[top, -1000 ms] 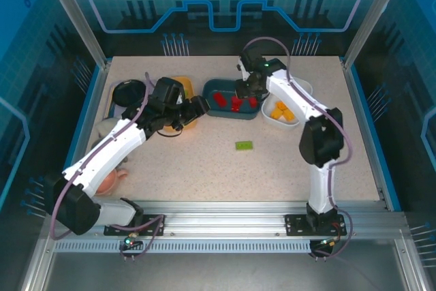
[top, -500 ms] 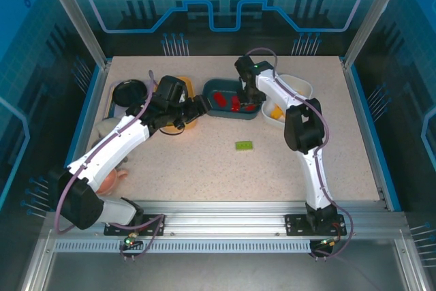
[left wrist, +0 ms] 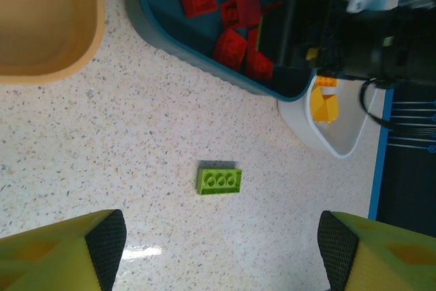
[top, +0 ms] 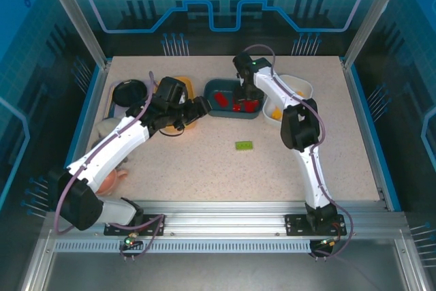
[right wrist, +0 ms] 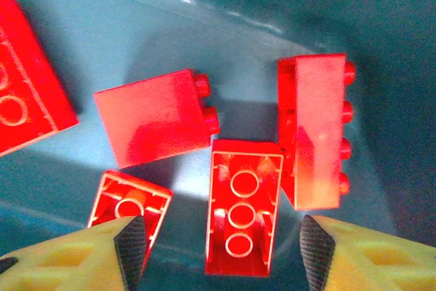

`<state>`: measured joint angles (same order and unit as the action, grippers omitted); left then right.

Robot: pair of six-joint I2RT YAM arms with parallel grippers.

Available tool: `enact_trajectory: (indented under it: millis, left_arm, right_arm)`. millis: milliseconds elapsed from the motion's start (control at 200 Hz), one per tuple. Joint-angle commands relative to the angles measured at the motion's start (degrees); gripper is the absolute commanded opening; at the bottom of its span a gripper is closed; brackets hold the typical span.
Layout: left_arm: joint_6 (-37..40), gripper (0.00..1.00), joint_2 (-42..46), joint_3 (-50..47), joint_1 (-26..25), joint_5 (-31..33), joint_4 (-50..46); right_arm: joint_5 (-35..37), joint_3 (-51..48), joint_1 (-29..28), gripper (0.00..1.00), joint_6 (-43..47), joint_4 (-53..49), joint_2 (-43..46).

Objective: Sort the legos into containers by color

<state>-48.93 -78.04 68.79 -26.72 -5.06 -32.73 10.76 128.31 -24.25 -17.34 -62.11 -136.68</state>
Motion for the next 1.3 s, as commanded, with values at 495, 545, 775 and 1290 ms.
enact_trajectory:
  millis: [495, 545, 775, 1290]
  left_arm:
    - [26.8, 0.79, -21.3, 12.5, -15.3, -2.5, -6.5]
    - [30.7, 0.80, -25.0, 15.2, -17.0, -1.4, -7.8]
    - [41.3, 0.80, -40.5, 28.1, -20.0, 6.3, -12.8]
    - [45.9, 0.76, -52.8, 36.3, -20.5, 8.0, -15.7]
  right_arm:
    - [-4.8, -65.1, -1.7, 0.72, -7.1, 23.3, 64.0]
    - [-6.4, -70.2, -1.6, 0.74, -9.0, 22.4, 68.6]
    - [-14.4, -84.5, -1.5, 0.81, -18.3, 15.8, 88.0]
    - [-14.9, -81.7, 1.8, 0.84, -17.2, 4.2, 96.5]
